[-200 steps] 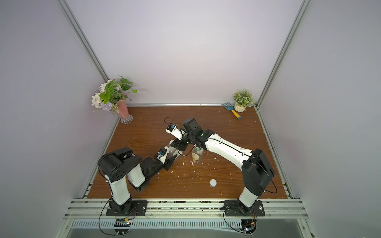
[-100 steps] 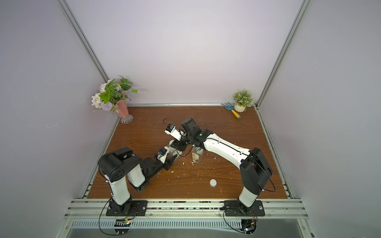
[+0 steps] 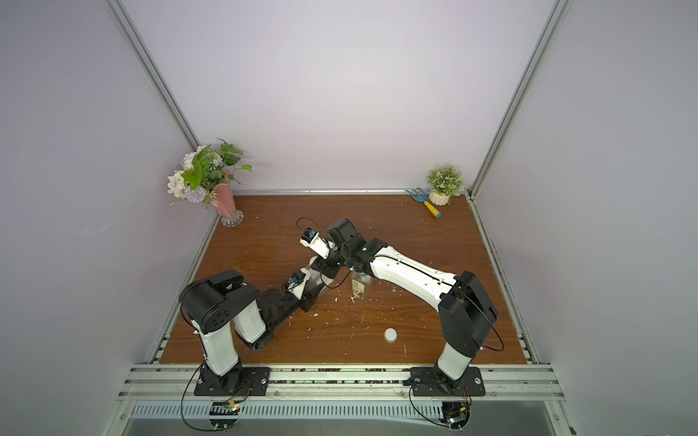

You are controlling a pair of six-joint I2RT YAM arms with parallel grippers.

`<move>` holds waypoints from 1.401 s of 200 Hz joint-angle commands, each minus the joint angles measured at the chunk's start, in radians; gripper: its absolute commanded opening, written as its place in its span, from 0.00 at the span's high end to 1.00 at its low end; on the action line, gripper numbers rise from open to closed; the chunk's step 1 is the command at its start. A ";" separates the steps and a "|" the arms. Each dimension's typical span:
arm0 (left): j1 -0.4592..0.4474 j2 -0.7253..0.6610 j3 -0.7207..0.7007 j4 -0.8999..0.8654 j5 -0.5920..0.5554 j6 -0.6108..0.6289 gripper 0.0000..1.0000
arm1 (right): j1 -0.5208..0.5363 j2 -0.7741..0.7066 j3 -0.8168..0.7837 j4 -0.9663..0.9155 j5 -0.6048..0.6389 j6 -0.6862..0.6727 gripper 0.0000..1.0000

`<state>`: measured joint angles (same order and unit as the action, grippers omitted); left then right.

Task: Screw on the bottle caps
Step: Screw the bottle cap onto the plastic bottle.

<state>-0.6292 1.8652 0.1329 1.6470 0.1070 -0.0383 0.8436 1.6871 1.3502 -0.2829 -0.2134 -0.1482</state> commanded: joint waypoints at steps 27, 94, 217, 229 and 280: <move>-0.006 -0.018 -0.006 0.014 -0.018 0.006 0.75 | 0.017 0.021 0.038 -0.027 0.131 0.093 0.66; -0.007 -0.104 -0.021 -0.052 -0.082 -0.030 0.75 | 0.052 0.072 0.107 -0.098 0.241 0.289 0.73; -0.012 -0.189 -0.058 -0.118 -0.092 -0.055 0.75 | 0.100 0.049 0.098 -0.064 0.267 0.354 0.47; -0.012 -0.180 -0.056 -0.116 -0.084 -0.054 0.75 | 0.101 0.038 0.096 -0.057 0.268 0.328 0.43; -0.012 -0.148 -0.067 -0.072 -0.067 -0.060 0.75 | 0.084 0.014 0.106 -0.034 0.208 0.204 0.27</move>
<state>-0.6292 1.7004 0.0792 1.5089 0.0227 -0.0975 0.9409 1.7569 1.4563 -0.3378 0.0208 0.1352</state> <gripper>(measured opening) 0.493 0.713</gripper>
